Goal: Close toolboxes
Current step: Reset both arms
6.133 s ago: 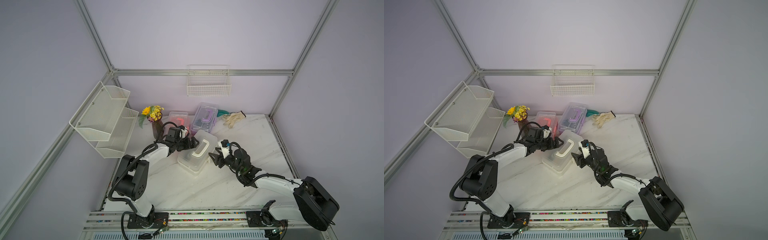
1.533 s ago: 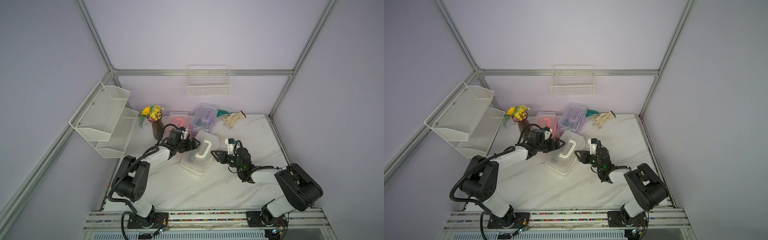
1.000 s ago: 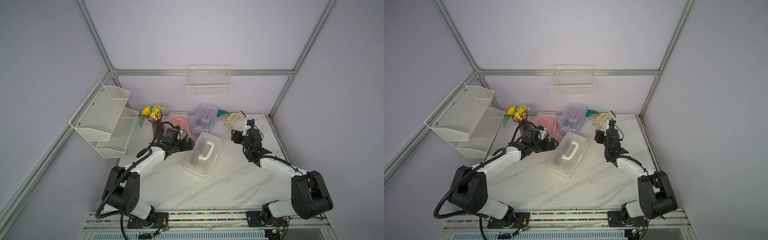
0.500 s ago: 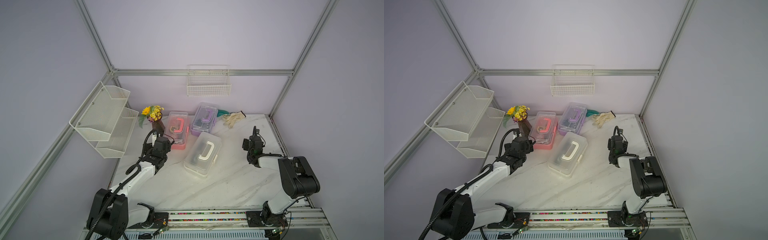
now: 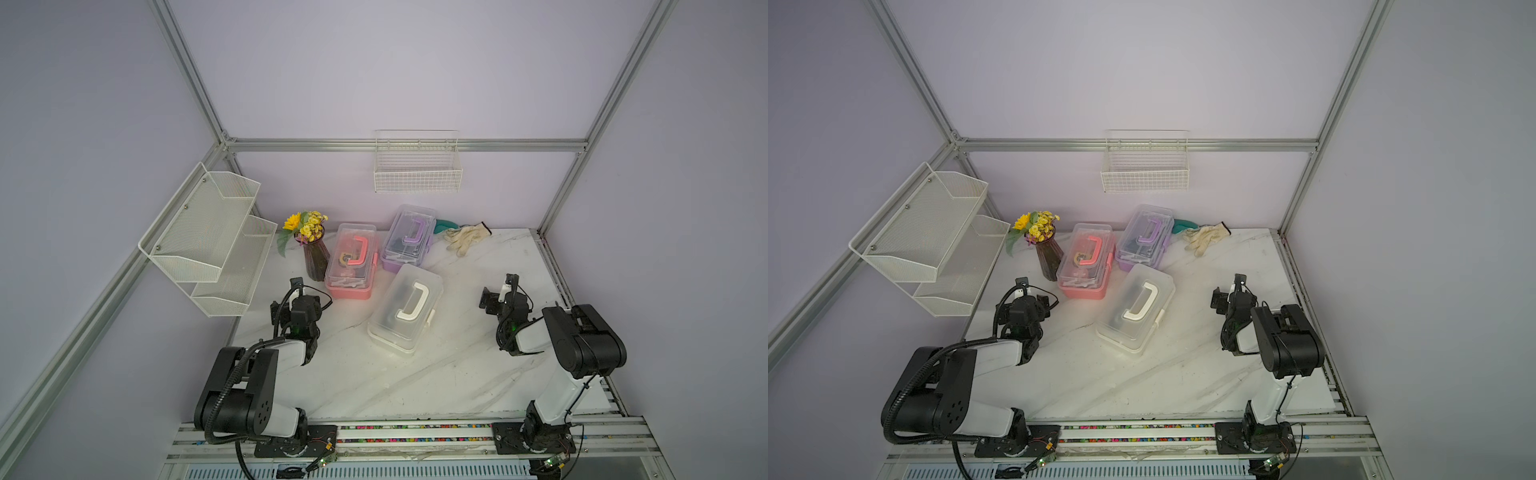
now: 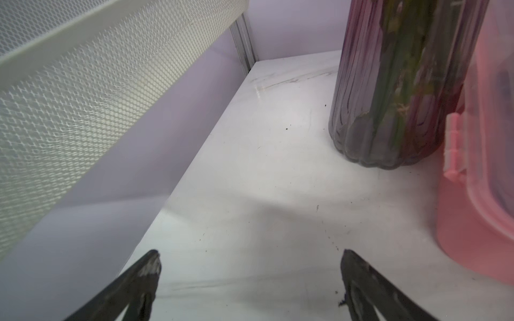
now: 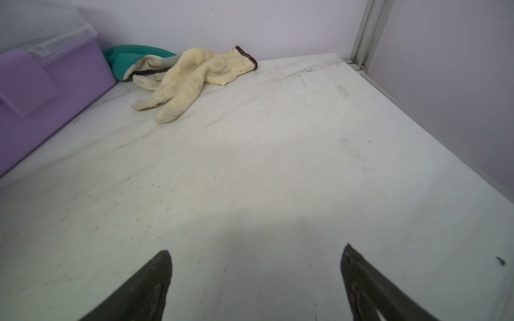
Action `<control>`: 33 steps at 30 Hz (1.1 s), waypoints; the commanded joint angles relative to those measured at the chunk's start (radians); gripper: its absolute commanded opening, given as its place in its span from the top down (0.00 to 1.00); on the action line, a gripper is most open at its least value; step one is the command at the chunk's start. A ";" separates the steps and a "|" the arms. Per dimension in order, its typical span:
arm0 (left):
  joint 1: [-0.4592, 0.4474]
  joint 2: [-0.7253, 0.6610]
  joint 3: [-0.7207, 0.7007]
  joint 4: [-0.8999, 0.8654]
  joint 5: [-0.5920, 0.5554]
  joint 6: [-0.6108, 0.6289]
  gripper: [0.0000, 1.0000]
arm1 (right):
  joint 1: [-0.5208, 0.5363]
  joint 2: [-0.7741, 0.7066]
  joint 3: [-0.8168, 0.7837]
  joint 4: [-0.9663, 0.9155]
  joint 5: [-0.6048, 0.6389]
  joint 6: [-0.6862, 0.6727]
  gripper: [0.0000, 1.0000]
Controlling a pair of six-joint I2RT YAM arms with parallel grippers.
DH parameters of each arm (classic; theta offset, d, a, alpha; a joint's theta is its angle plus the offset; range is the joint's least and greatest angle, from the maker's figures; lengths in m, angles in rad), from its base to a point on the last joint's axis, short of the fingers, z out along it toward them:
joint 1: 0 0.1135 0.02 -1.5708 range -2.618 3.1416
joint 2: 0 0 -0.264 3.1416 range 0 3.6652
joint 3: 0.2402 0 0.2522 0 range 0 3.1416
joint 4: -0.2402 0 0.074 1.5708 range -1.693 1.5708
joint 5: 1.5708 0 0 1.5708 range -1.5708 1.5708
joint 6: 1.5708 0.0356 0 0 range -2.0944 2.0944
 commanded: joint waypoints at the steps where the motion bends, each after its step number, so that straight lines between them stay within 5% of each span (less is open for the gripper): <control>1: 0.010 -0.004 -0.034 0.207 0.120 0.080 0.00 | -0.003 -0.011 0.000 0.096 -0.015 -0.019 0.03; 7: 0.026 -0.033 -0.040 0.158 0.292 0.113 0.00 | -0.004 -0.010 0.002 0.098 -0.015 -0.019 0.03; 21: 0.071 -0.062 -0.046 0.169 0.242 0.041 0.00 | -0.003 -0.010 0.002 0.097 -0.016 -0.018 0.03; 27: 0.147 -0.108 -0.070 0.153 0.391 -0.010 0.00 | -0.004 -0.009 0.002 0.097 -0.015 -0.019 0.03; 33: 0.162 -0.224 -0.146 0.152 0.390 -0.102 0.00 | -0.003 -0.010 0.002 0.097 -0.015 -0.019 0.03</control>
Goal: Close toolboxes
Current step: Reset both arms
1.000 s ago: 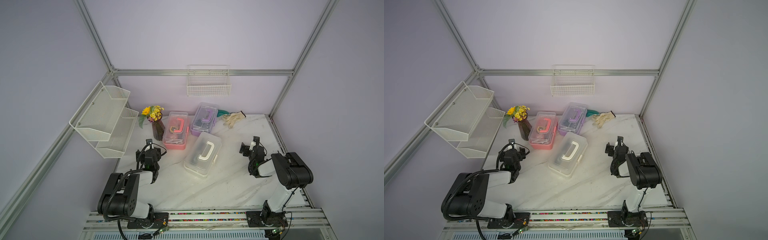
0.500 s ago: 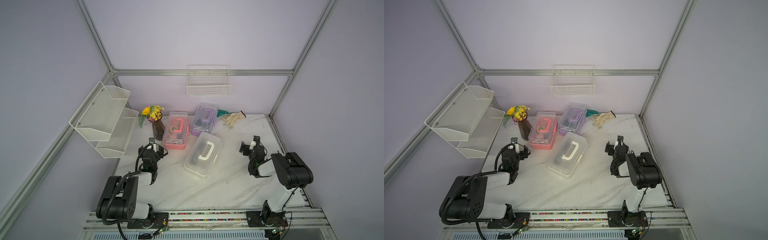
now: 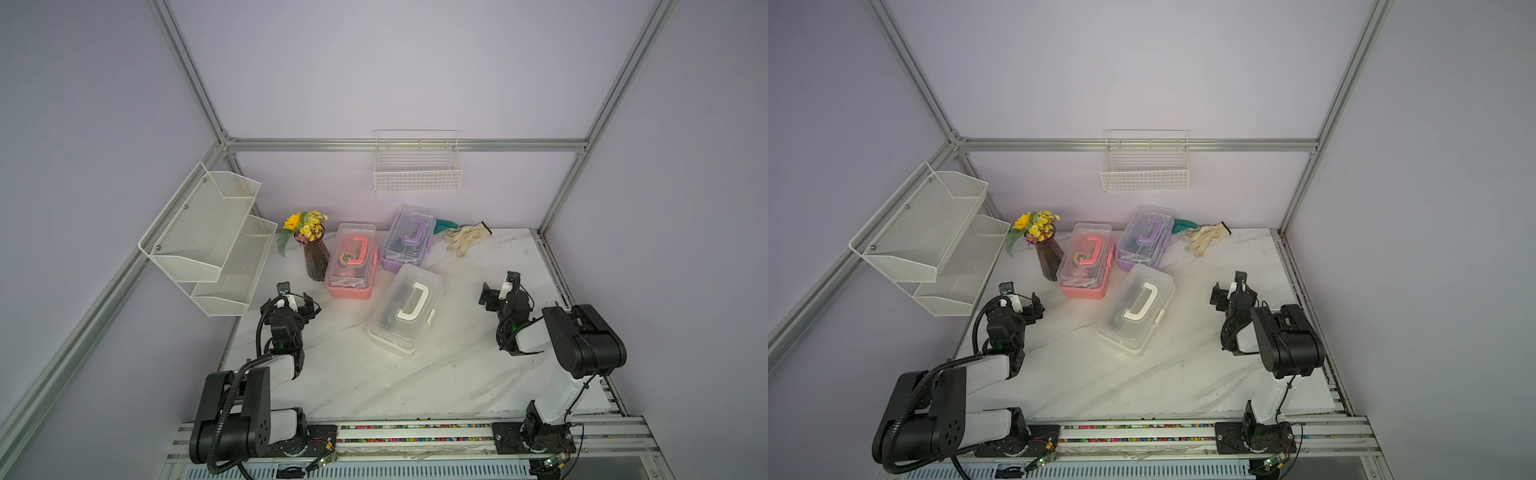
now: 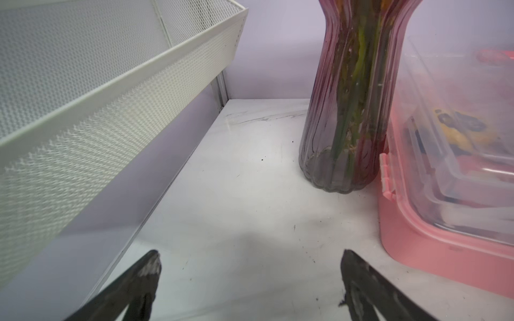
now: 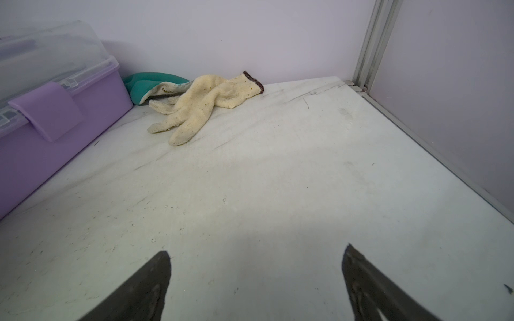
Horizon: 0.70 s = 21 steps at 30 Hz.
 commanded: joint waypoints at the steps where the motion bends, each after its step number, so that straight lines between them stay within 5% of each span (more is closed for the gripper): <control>1: 0.003 -0.037 0.024 -0.027 0.060 -0.058 0.00 | -0.003 -0.010 0.002 0.049 -0.008 -0.018 0.03; 3: 0.003 0.019 0.057 -0.026 0.090 -0.088 0.00 | -0.003 -0.010 0.001 0.048 -0.008 -0.017 0.03; 5: 0.004 0.065 0.041 0.099 0.248 -0.065 0.00 | -0.004 -0.010 0.002 0.048 -0.008 -0.018 0.03; 11: 0.005 0.312 0.063 0.290 0.327 -0.031 0.00 | -0.003 -0.010 0.001 0.051 -0.007 -0.018 0.03; 21: 0.006 0.285 0.090 0.190 0.308 -0.037 0.00 | -0.003 -0.010 0.000 0.050 -0.007 -0.018 0.03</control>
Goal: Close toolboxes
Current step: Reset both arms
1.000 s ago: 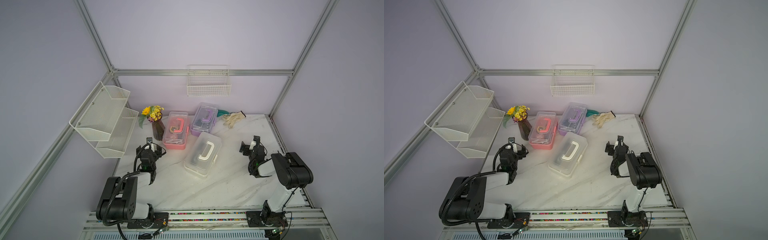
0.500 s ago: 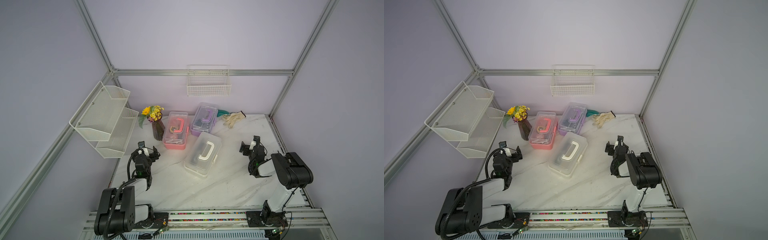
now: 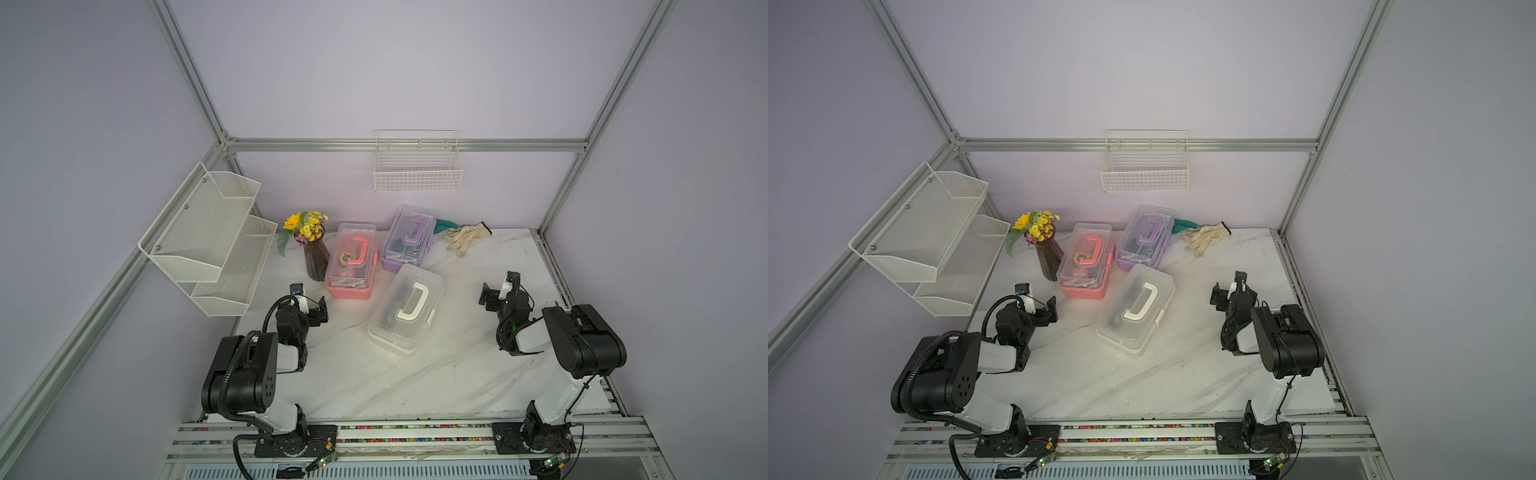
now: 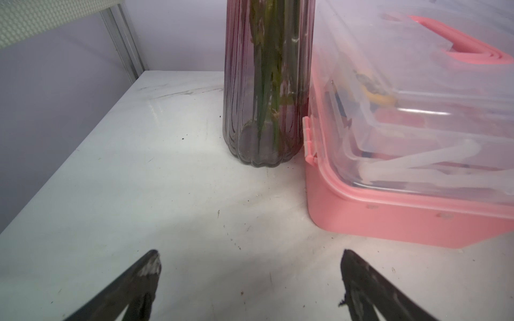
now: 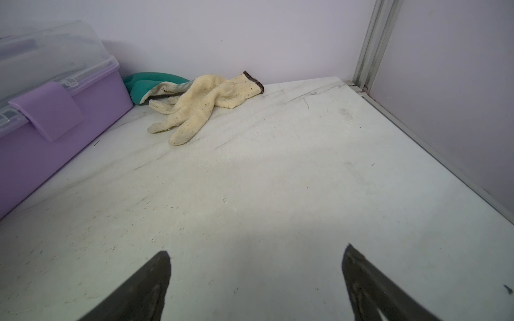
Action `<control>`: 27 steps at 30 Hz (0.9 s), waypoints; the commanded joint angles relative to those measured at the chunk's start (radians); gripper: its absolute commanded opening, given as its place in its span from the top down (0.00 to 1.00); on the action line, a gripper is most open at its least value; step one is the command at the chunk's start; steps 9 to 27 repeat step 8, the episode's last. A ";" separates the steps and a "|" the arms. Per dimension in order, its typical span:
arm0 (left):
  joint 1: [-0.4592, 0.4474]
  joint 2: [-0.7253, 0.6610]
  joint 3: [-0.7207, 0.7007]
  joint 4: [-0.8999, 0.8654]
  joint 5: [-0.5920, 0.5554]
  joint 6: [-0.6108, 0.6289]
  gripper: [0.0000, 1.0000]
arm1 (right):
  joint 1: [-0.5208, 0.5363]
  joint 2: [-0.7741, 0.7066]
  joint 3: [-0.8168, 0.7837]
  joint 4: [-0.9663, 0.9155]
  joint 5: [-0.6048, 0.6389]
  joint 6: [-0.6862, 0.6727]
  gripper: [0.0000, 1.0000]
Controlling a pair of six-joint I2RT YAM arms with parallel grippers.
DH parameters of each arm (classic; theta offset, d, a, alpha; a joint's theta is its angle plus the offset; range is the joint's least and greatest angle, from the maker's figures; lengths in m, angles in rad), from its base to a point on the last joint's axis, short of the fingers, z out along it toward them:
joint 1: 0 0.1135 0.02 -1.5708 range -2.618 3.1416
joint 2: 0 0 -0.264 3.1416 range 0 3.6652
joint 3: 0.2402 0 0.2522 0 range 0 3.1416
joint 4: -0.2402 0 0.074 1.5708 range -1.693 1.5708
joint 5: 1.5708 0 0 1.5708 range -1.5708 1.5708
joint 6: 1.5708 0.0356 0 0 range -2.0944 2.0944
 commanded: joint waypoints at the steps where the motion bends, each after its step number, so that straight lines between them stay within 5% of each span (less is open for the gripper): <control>1: 0.005 0.002 0.044 0.037 0.016 0.007 0.00 | -0.003 -0.010 0.001 0.051 -0.007 -0.017 0.03; 27: 0.005 0.003 0.048 0.030 0.004 0.003 0.00 | -0.004 -0.009 0.004 0.048 -0.009 -0.014 0.03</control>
